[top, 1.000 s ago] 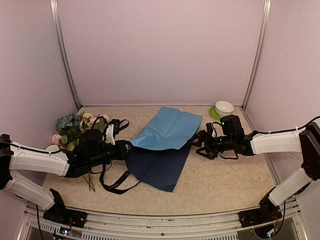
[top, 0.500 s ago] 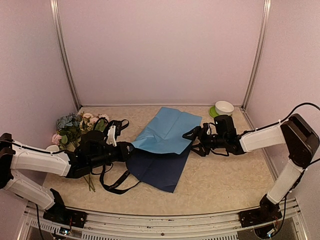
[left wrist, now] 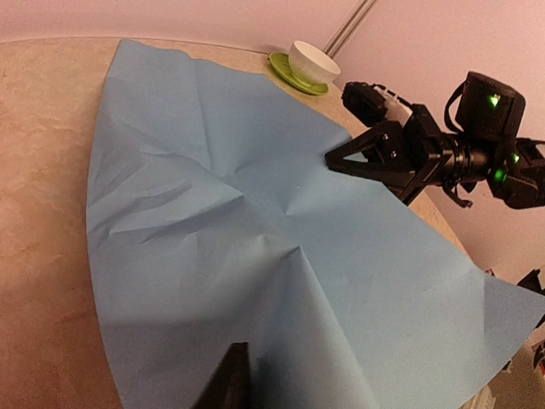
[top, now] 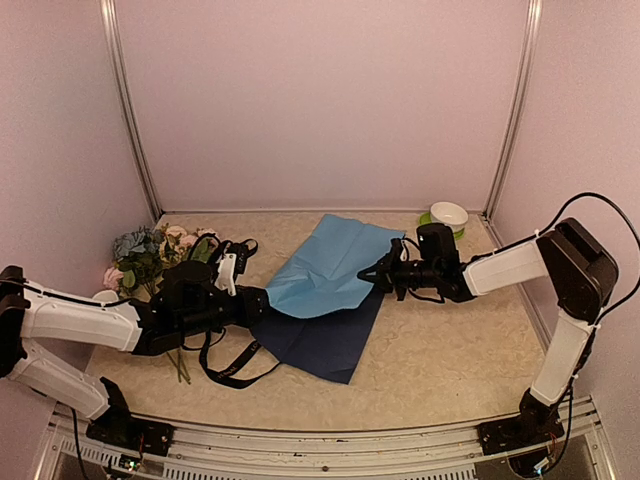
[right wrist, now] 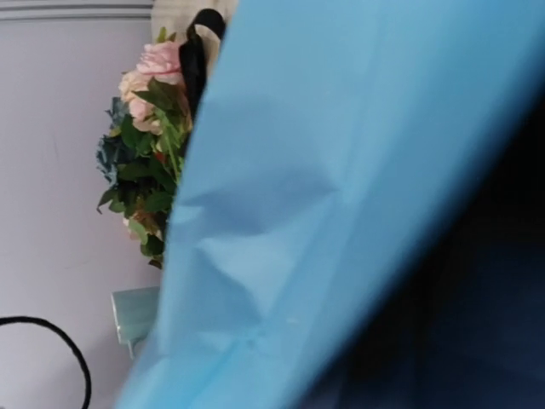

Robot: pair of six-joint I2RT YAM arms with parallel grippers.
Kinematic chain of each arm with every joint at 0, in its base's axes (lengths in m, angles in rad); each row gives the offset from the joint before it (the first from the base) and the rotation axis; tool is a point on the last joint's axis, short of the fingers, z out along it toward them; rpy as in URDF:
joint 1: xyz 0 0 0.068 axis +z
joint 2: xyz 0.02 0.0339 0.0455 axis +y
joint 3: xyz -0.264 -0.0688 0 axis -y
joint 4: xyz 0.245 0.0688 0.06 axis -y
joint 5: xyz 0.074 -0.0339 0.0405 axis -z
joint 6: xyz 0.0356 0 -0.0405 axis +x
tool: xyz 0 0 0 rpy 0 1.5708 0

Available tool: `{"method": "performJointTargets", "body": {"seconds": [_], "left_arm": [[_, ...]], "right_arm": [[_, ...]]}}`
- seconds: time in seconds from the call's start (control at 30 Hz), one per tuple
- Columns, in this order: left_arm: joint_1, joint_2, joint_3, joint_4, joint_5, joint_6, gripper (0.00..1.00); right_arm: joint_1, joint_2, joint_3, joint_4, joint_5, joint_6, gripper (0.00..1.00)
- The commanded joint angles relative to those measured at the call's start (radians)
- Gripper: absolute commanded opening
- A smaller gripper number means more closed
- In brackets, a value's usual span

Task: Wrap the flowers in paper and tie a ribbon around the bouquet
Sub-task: Pass from the left arm to the right, then pass from the right arm to the left

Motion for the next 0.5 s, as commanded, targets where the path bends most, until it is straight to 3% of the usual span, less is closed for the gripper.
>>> {"method": "performJointTargets", "body": {"seconds": [0.0,0.03,0.13,0.37,0.47], "left_arm": [[-0.07,-0.001,0.068,-0.16,-0.077,0.175,0.57],[-0.117,-0.001,0.095,-0.198,-0.142,0.244,0.67],[-0.284,0.032,0.163,-0.289,-0.325,0.424,0.73],[-0.489,0.037,0.178,-0.292,-0.419,0.627,0.85],[-0.551,0.028,0.156,-0.272,-0.52,0.691,0.98]], "right_arm": [[0.007,-0.075,-0.008,0.021,0.009,0.013,0.0],[0.013,-0.096,-0.021,0.026,0.022,0.026,0.0],[0.045,-0.155,-0.027,0.021,0.074,0.047,0.0],[0.115,-0.259,0.063,-0.024,0.224,0.035,0.0],[0.149,-0.312,0.091,-0.061,0.314,-0.003,0.0]]}}
